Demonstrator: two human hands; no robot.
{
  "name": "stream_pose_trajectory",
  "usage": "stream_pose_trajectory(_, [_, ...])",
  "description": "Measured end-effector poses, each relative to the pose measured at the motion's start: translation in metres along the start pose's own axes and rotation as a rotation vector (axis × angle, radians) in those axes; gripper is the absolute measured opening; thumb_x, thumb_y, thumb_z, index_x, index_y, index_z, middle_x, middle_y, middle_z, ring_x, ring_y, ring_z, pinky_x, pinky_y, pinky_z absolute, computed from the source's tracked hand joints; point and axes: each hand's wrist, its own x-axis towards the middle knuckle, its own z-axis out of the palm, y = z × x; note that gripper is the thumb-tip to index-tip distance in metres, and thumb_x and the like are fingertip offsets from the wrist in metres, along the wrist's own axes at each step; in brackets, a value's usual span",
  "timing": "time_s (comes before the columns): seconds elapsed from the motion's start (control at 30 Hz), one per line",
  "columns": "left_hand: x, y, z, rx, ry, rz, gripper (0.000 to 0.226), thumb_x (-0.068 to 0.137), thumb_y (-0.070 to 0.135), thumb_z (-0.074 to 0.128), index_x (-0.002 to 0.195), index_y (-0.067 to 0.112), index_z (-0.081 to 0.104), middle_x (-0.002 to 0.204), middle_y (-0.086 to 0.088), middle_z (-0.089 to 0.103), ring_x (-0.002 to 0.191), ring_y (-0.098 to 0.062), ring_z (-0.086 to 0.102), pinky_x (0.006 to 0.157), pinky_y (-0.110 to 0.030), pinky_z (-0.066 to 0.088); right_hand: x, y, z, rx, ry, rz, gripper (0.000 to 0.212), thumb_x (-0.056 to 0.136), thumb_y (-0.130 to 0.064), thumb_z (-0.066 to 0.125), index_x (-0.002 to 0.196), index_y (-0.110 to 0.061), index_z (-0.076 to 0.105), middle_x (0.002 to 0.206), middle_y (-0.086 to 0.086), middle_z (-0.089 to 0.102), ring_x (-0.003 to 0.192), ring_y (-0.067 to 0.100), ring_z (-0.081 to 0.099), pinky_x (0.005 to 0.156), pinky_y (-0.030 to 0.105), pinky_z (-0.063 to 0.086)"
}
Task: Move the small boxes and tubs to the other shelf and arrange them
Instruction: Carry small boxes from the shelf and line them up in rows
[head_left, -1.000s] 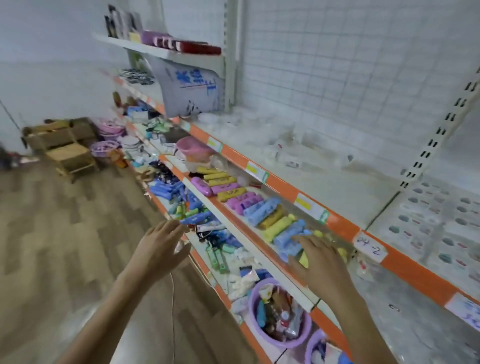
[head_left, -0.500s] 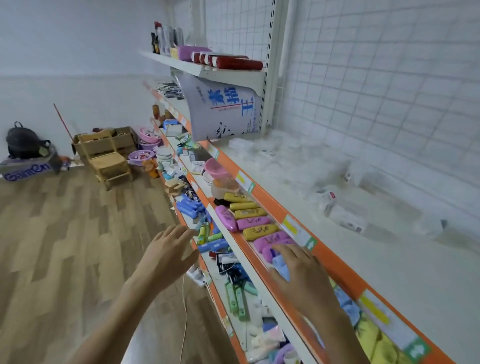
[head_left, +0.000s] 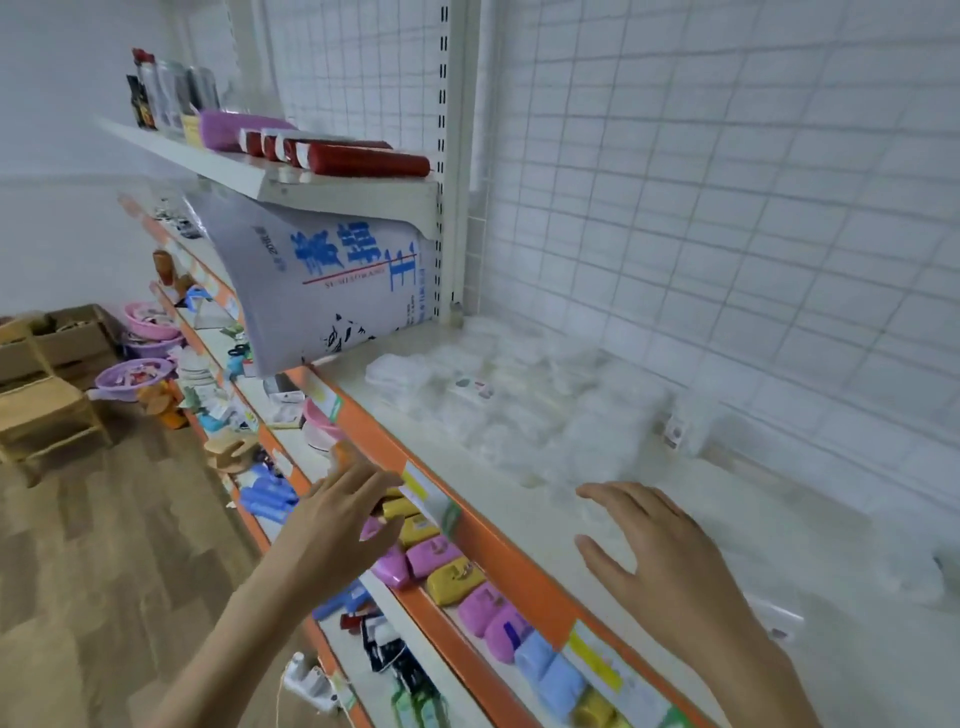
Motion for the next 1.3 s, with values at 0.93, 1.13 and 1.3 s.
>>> stream_pose_trajectory(0.93, [0.352, 0.012, 0.147, -0.635, -0.446, 0.271, 0.063, 0.084, 0.041, 0.063, 0.134, 0.013, 0.037, 0.134, -0.011, 0.039, 0.121, -0.025, 0.041, 0.1, -0.032, 0.034, 0.185, 0.105, 0.051, -0.158, -0.195, 0.771, 0.063, 0.092, -0.044, 0.047, 0.145, -0.019, 0.023, 0.154, 0.001, 0.016, 0.141, 0.02, 0.014, 0.113, 0.035, 0.017])
stream_pose_trajectory(1.13, [0.349, 0.009, 0.152, -0.58, -0.402, 0.347, 0.06, 0.083, 0.036, 0.065, 0.132, 0.012, 0.04, 0.131, -0.01, 0.044, 0.12, -0.023, 0.042, 0.098, -0.029, 0.035, 0.18, 0.11, 0.057, -0.157, -0.18, 0.755, 0.055, 0.093, -0.029, 0.049, 0.143, -0.015, 0.029, 0.147, 0.002, 0.028, 0.135, 0.021, 0.025, 0.11, 0.029, 0.022])
stream_pose_trajectory(1.3, [0.346, 0.004, 0.148, -0.504, -0.368, 0.445, 0.063, 0.081, 0.034, 0.067, 0.133, 0.01, 0.039, 0.134, -0.009, 0.037, 0.119, -0.021, 0.042, 0.092, -0.021, 0.034, 0.179, 0.11, 0.051, -0.055, -0.176, 0.759, 0.055, 0.089, -0.028, 0.058, 0.139, -0.016, 0.036, 0.142, 0.0, 0.035, 0.13, 0.018, 0.034, 0.106, 0.027, 0.028])
